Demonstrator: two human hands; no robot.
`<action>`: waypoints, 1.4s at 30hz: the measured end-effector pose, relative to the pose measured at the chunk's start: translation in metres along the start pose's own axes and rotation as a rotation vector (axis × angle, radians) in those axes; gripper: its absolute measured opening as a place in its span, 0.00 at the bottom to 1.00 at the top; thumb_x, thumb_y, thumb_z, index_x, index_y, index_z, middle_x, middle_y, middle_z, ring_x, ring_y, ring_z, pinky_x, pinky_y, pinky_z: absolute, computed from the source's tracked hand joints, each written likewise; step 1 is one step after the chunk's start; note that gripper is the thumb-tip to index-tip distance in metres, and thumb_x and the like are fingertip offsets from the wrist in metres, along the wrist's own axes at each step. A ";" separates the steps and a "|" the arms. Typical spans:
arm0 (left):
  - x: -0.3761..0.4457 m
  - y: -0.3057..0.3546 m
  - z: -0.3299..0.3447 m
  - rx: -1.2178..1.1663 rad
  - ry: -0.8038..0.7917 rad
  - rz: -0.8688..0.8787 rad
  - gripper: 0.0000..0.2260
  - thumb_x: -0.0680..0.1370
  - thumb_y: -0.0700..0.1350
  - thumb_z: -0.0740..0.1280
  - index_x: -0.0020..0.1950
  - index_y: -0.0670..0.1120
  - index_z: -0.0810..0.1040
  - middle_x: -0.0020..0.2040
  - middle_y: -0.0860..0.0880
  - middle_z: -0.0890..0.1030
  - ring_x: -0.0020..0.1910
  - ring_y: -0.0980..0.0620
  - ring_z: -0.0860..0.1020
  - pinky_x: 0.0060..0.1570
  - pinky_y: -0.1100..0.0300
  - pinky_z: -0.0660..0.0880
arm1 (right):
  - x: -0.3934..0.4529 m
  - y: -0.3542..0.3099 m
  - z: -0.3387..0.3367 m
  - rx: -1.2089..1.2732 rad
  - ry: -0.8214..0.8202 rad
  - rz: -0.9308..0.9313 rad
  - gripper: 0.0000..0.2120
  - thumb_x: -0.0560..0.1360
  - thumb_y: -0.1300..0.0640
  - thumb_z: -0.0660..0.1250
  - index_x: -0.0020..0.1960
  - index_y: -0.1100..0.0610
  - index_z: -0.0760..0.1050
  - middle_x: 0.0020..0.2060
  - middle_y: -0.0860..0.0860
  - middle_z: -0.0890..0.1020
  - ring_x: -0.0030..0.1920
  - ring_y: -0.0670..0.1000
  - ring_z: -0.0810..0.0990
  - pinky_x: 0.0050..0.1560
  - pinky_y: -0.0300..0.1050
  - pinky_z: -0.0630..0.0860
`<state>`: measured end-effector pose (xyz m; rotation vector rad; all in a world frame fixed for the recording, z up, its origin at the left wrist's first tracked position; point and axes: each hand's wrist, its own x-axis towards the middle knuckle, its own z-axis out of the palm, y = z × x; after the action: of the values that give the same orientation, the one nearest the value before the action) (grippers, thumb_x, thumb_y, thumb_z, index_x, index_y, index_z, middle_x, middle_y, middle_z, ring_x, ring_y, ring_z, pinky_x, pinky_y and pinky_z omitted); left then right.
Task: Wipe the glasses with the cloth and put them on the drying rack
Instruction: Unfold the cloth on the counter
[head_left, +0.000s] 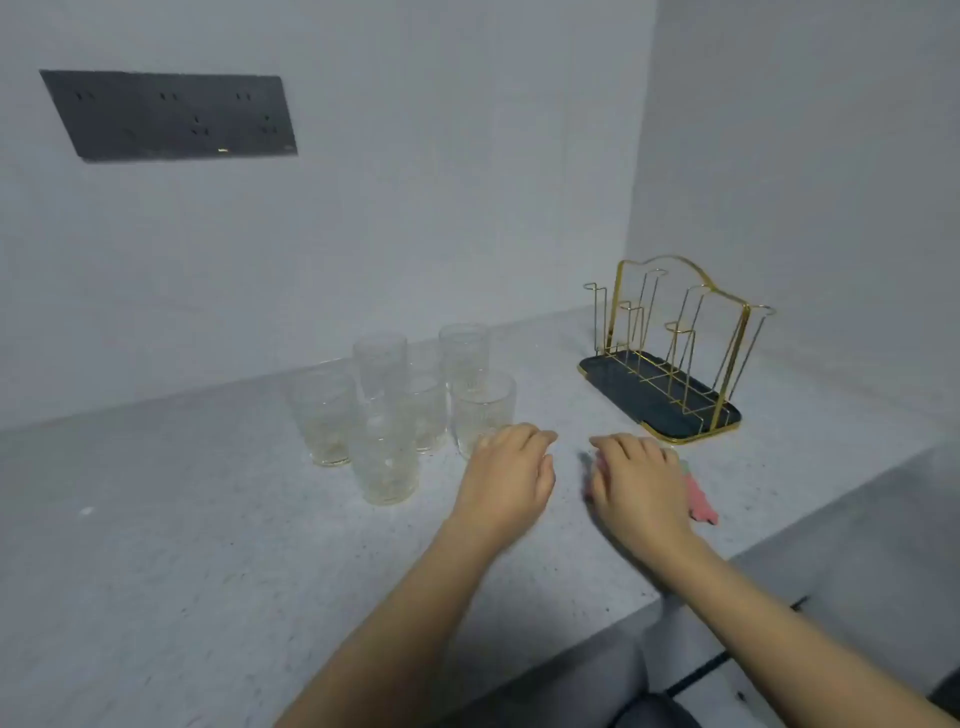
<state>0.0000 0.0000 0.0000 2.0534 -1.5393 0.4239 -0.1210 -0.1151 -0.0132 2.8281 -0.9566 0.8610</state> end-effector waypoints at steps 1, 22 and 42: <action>0.004 0.001 0.008 -0.025 -0.039 -0.009 0.20 0.79 0.47 0.53 0.64 0.43 0.78 0.57 0.45 0.81 0.57 0.44 0.78 0.56 0.49 0.73 | 0.000 0.006 0.002 -0.014 -0.041 0.042 0.16 0.76 0.52 0.61 0.61 0.54 0.75 0.57 0.51 0.79 0.57 0.54 0.75 0.56 0.50 0.68; 0.018 -0.005 -0.005 0.240 -0.449 -0.011 0.14 0.76 0.51 0.63 0.40 0.42 0.79 0.37 0.46 0.77 0.43 0.44 0.76 0.43 0.57 0.67 | 0.009 0.049 -0.019 0.515 -0.526 -0.116 0.18 0.72 0.47 0.68 0.61 0.48 0.76 0.58 0.50 0.76 0.58 0.48 0.73 0.63 0.46 0.69; 0.018 -0.014 -0.055 -0.634 -0.376 -0.616 0.05 0.77 0.46 0.71 0.44 0.46 0.80 0.36 0.50 0.78 0.34 0.54 0.74 0.38 0.61 0.72 | 0.036 0.029 -0.045 1.030 -0.458 0.505 0.07 0.72 0.50 0.70 0.43 0.54 0.83 0.39 0.52 0.84 0.39 0.50 0.79 0.44 0.45 0.77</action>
<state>0.0218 0.0208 0.0507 1.9889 -0.9477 -0.6324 -0.1359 -0.1490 0.0393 3.8364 -1.7509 0.9544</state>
